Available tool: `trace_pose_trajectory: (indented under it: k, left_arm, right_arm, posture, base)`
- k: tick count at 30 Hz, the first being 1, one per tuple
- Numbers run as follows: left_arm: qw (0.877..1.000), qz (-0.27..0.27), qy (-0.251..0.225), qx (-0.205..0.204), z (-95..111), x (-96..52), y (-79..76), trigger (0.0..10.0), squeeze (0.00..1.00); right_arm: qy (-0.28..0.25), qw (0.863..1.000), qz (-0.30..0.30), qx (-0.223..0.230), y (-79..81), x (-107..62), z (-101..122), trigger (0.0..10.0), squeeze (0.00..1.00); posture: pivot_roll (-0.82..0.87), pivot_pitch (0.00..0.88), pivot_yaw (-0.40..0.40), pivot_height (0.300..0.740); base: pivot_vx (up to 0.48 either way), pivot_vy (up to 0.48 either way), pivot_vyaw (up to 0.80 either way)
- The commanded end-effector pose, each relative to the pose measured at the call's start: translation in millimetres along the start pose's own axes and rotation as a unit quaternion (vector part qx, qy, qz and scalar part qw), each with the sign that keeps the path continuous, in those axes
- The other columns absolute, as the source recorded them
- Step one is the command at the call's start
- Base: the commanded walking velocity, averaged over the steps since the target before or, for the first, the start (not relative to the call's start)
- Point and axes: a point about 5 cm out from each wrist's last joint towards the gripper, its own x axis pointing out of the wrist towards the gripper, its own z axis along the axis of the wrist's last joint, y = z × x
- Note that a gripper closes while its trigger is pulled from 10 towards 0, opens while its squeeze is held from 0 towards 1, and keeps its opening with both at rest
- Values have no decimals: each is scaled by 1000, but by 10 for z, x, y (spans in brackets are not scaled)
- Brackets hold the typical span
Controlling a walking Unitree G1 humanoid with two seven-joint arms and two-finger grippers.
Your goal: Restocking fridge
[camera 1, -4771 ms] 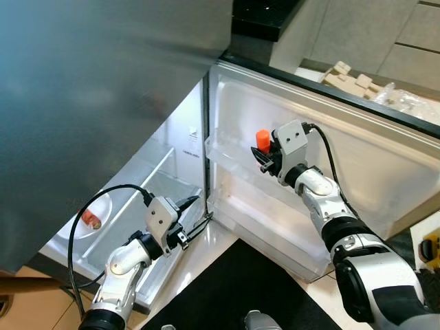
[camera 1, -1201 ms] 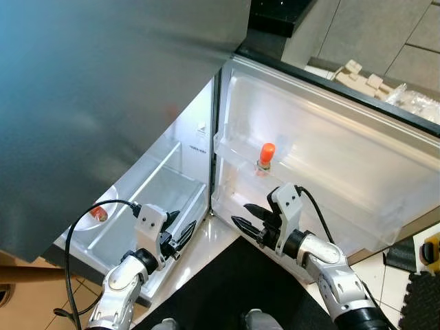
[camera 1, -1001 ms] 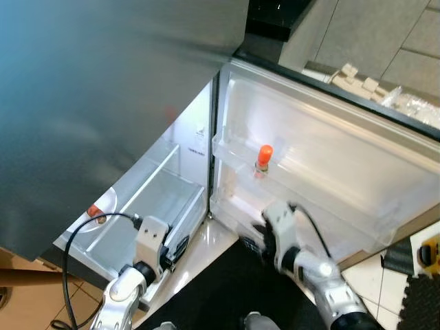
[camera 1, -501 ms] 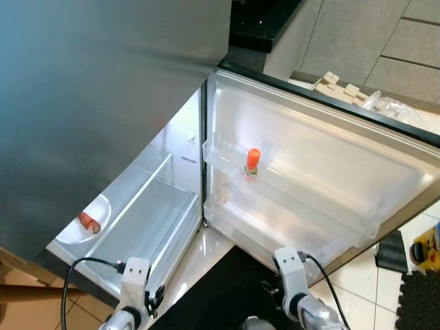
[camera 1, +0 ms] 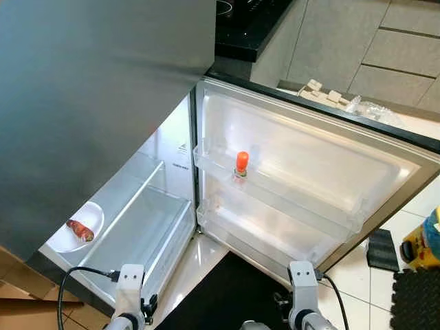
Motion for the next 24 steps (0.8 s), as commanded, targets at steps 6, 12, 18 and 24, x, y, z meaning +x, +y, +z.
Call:
trace_pose_trajectory:
  k: [6,12,18,24]
  left_arm:
    - [1000,13,23,6,-187,-94,78,10000,0]
    - [1000,4,28,9,-246,-102,-2,10000,0]
    - [1000,5,28,4,-252,-102,-11,10000,0]
    - [1000,2,11,2,-194,-91,6,10000,0]
  right_arm:
    - [14,1000,-7,1,-38,-35,-101,10000,0]
    - [10,1000,-17,16,-71,-34,-87,10000,0]
    - [20,1000,-8,2,-54,-56,-155,10000,0]
    - [23,999,4,-23,-56,-47,-132,10000,0]
  posture:
    - [-170,113,24,740]
    - [-177,123,38,740]
    - [-176,112,31,740]
    - [-153,106,14,740]
  base:
    - [0,0,0]
    - [0,0,0]
    - [-247,0,0]
    - [-265,0,0]
